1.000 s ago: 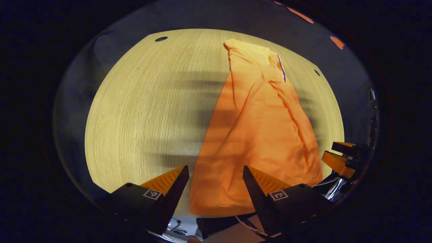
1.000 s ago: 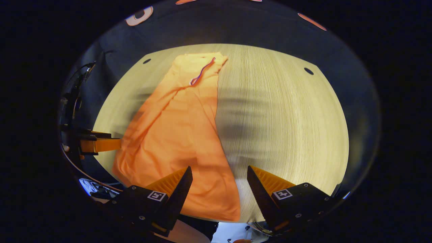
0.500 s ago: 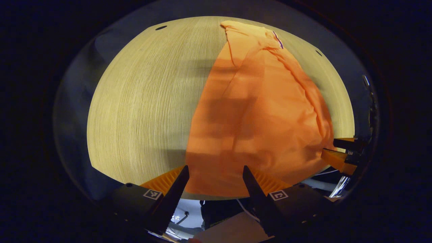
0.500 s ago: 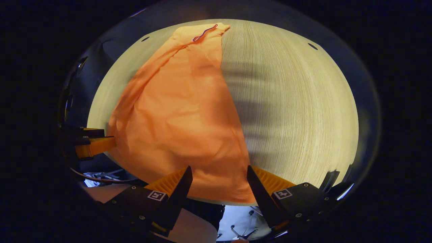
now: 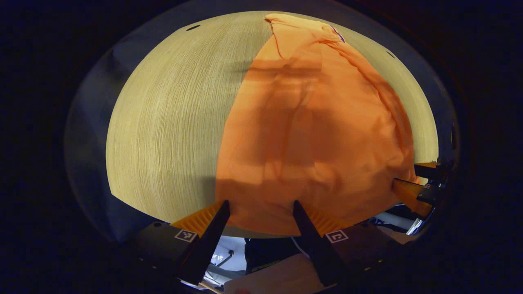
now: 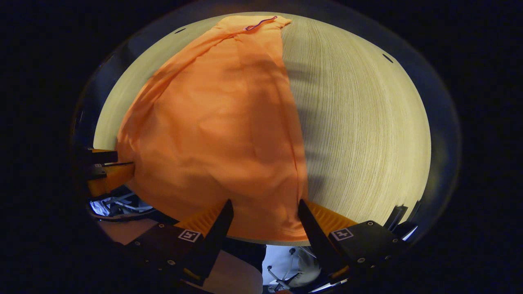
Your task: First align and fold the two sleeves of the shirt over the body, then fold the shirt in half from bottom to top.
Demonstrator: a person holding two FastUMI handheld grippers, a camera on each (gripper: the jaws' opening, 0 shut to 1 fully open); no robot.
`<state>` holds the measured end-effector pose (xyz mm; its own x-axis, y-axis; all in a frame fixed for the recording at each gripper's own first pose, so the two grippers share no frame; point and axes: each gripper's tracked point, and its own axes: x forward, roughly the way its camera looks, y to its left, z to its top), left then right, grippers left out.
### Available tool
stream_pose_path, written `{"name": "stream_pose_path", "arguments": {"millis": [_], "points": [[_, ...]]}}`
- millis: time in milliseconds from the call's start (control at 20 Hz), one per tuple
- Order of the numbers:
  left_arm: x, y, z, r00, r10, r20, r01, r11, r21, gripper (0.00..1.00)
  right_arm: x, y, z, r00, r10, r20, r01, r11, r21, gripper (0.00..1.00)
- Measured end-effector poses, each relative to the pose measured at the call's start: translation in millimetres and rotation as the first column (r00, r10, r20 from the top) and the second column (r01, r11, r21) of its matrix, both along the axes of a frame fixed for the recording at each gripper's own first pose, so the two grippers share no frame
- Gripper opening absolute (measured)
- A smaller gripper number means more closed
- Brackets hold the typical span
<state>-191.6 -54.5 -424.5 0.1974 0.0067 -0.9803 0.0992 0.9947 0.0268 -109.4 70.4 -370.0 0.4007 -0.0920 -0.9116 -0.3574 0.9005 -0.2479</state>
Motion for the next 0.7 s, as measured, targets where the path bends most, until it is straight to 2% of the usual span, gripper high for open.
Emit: {"name": "stream_pose_path", "arguments": {"millis": [300, 400, 450, 500, 550, 600, 650, 700], "points": [[1.2, -2.8, 0.3, 1.000, -0.009, -0.028, 0.009, 1.000, 0.001, 0.98, 1.4, 1.3, -1.9, 1.000, -0.011, 0.019, 0.010, 1.000, 0.013, 0.99], [2.5, -3.3, 0.5, 1.000, -0.014, -0.010, 0.014, 1.000, -0.001, 0.94, -0.6, 2.2, 0.2, 0.999, -0.034, 0.025, 0.033, 0.999, 0.022, 0.83], [2.5, -3.2, 0.6, 1.000, -0.010, 0.002, 0.010, 1.000, -0.002, 0.93, 0.2, 1.9, -0.5, 0.999, -0.042, 0.026, 0.041, 0.999, 0.025, 0.62], [3.3, -3.5, 0.7, 1.000, -0.006, 0.014, 0.006, 1.000, -0.005, 0.76, 1.8, 2.0, -0.3, 0.998, -0.052, 0.027, 0.051, 0.998, 0.032, 0.57], [1.8, -5.1, 1.1, 1.000, -0.006, 0.021, 0.006, 1.000, -0.006, 0.67, 0.8, 2.7, 0.1, 0.998, -0.061, 0.028, 0.060, 0.997, 0.041, 0.37], [3.2, -5.4, 1.3, 0.999, -0.014, 0.030, 0.014, 1.000, -0.006, 0.52, 0.8, 5.7, -1.3, 0.997, -0.068, 0.027, 0.067, 0.996, 0.059, 0.28], [4.5, -6.5, 0.5, 0.999, -0.013, 0.036, 0.014, 1.000, -0.010, 0.47, -1.4, 10.0, -1.8, 0.998, -0.067, 0.015, 0.065, 0.994, 0.088, 0.12], [5.2, -7.8, 0.5, 0.999, -0.011, 0.049, 0.012, 1.000, -0.012, 0.26, -4.1, 14.8, -2.4, 0.998, -0.062, -0.001, 0.062, 0.992, 0.110, 0.07]]}}
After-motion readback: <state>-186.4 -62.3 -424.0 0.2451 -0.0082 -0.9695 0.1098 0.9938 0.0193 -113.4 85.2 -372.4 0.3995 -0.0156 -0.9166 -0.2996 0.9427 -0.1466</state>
